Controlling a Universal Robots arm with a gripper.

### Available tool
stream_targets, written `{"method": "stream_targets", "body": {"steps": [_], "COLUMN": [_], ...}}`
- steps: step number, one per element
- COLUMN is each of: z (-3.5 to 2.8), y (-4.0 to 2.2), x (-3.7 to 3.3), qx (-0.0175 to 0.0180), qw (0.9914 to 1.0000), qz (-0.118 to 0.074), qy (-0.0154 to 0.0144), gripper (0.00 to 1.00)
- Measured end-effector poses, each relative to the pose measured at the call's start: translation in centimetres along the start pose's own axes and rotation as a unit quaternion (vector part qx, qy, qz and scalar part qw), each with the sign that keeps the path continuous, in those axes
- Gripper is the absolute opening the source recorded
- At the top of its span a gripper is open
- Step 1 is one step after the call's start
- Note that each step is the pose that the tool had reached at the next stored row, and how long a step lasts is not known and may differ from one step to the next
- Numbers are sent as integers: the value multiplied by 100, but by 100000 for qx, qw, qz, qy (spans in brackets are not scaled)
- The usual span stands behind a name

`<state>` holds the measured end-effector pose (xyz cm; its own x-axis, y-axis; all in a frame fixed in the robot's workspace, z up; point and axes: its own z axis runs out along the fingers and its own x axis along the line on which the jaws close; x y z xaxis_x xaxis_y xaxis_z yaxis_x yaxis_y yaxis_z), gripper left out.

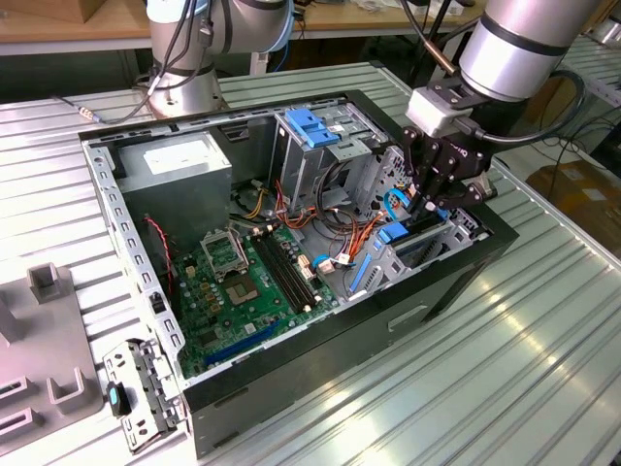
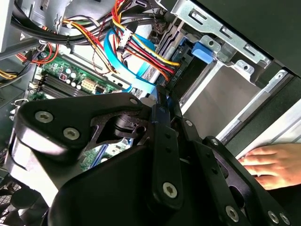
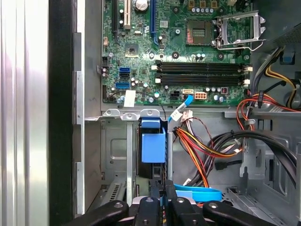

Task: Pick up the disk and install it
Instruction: 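Insert the second disk wire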

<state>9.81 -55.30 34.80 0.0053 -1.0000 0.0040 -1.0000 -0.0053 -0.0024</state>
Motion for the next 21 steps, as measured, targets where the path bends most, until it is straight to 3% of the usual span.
{"method": "stream_targets", "body": {"steps": [6, 12, 15, 21], "z": [11, -32, -33, -33], "y": [0, -1, 0, 0], "x": [0, 0, 4, 5], "qx": [0, 2, 1, 1], "qw": [100000, 100000, 100000, 100000], "qz": [2, 1, 2, 3], "qy": [-17, -34, -195, -237], "gripper": [16, 16, 16, 16]}}
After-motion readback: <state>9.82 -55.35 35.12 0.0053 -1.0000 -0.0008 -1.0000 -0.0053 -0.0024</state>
